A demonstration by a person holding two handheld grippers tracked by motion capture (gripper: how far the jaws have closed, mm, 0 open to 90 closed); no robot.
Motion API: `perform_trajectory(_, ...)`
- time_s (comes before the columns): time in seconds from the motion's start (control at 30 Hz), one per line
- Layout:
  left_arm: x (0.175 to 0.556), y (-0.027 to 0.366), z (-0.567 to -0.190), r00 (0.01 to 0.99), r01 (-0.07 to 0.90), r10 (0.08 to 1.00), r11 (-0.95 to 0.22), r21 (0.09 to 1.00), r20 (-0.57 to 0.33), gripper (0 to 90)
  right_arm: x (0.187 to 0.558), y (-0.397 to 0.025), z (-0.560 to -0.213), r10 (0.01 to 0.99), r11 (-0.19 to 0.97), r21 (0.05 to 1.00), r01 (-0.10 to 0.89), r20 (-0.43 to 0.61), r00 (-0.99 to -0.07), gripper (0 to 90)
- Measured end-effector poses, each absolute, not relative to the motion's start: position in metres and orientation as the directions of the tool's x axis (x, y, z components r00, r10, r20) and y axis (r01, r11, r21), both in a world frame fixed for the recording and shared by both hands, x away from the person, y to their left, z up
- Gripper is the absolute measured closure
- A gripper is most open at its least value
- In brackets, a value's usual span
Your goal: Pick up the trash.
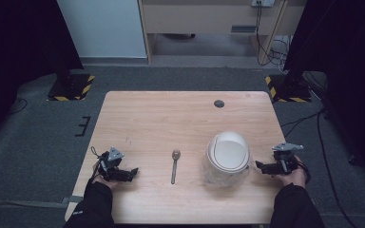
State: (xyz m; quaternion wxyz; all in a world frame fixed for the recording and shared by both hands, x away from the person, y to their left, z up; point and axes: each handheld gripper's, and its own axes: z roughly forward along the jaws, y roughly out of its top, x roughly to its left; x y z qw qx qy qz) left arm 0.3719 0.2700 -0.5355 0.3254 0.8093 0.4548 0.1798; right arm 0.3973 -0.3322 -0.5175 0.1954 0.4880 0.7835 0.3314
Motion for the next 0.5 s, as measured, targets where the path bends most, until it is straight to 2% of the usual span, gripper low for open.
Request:
perform_trajectory(0.27, 0.372, 0.264, -0.533, 0.487, 0.653, 0.873, -0.360, 0.666, -0.005, 0.0, 0.389, -0.338, -0.485, 0.931, 0.153, 0.817, 0.556, 0.070, -0.359, 5.3)
perform_trajectory(0.5, 0.372, 0.263, -0.533, 0.492, 0.654, 0.871, -0.365, 0.663, -0.007, 0.0, 0.382, -0.334, -0.463, 0.938, 0.119, 0.855, 0.506, 0.070, -0.339, 5.6)
